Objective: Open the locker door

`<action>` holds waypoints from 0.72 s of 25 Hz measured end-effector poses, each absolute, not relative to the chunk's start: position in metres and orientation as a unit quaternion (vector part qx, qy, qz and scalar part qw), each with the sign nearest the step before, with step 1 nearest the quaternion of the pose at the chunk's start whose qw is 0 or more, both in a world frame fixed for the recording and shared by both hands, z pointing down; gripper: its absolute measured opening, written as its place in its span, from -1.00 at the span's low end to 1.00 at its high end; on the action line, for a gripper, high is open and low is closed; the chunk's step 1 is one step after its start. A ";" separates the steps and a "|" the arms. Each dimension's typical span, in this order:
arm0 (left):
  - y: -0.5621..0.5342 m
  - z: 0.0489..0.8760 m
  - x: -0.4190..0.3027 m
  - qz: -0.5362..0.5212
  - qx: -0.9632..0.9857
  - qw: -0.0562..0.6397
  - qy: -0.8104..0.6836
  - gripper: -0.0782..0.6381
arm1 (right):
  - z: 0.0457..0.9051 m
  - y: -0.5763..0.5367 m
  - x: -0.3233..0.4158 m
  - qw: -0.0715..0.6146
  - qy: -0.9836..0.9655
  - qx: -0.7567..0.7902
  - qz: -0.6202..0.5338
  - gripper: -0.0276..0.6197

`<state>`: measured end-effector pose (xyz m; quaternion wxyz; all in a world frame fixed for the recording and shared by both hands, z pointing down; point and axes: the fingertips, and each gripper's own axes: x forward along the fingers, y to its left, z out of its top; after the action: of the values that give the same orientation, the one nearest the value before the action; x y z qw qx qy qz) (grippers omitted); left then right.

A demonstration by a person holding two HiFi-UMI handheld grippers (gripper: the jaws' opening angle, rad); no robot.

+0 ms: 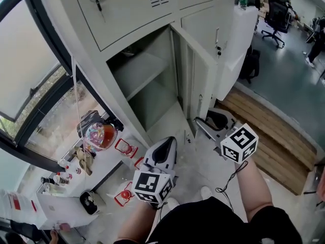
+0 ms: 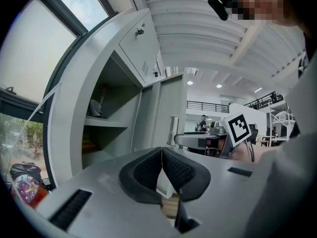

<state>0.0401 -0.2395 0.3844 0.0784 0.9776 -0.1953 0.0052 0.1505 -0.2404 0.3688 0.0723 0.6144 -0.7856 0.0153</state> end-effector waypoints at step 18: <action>-0.216 0.380 0.092 0.015 0.979 0.065 -0.194 -0.73 | 0.368 -0.215 0.235 0.043 -0.720 0.693 0.018 -0.47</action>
<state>0.0922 -0.2162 0.3797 0.0645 0.9788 -0.1940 0.0153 0.2349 -0.2151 0.3682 0.0429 0.6926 -0.7198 0.0178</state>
